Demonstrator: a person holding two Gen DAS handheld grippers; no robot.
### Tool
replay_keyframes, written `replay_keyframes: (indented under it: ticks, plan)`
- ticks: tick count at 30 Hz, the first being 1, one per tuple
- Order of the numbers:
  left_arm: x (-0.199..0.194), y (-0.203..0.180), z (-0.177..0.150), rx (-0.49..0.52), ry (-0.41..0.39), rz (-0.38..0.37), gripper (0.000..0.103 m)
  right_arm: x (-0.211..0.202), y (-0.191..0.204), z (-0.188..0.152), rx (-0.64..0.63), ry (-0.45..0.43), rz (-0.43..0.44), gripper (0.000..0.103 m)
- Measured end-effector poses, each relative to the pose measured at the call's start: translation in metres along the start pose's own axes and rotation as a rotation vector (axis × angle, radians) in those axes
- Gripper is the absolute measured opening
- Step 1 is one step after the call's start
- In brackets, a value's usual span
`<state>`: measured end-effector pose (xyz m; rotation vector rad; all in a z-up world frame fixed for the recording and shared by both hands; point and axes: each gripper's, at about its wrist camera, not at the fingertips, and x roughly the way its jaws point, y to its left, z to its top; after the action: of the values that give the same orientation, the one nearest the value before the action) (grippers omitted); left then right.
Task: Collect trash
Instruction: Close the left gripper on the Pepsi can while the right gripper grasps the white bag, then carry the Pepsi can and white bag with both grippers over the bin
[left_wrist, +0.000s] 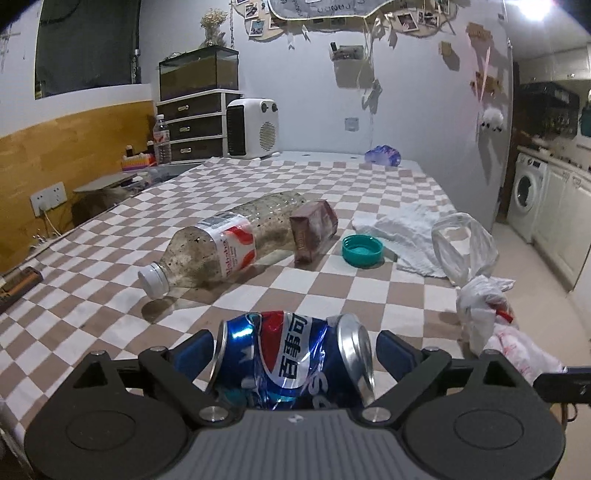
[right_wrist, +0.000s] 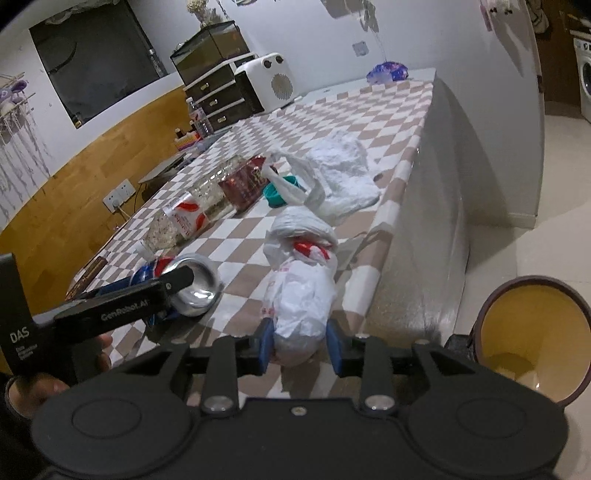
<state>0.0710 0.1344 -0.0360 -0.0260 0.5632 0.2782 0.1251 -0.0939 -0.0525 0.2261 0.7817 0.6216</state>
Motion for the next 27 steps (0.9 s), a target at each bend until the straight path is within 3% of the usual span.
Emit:
replay_keyframes:
  ticks: [4, 9, 11, 13, 22, 27]
  plan:
    - [0.0, -0.001, 0.001, 0.014, 0.011, 0.018, 0.097, -0.002, 0.005, -0.001, -0.017, -0.051, -0.007, 0.037]
    - [0.001, -0.002, 0.0, 0.018, 0.025, 0.026, 0.097, 0.004, 0.019, -0.007, -0.028, -0.126, -0.027, 0.05]
    - [0.001, -0.003, 0.001, 0.014, 0.026, 0.027, 0.097, 0.007, 0.024, -0.009, -0.018, -0.173, -0.043, 0.067]
    - [0.001, -0.003, 0.001, 0.009, 0.028, 0.028, 0.097, 0.009, 0.03, -0.013, -0.007, -0.233, -0.044, 0.079]
    - [0.01, 0.0, 0.005, -0.033, 0.058, 0.027, 0.092, 0.027, 0.039, -0.008, 0.032, -0.225, -0.061, 0.075]
    - [0.015, 0.004, 0.005, -0.045, 0.065, 0.032, 0.088, 0.035, 0.029, -0.002, 0.095, -0.203, -0.062, 0.058]
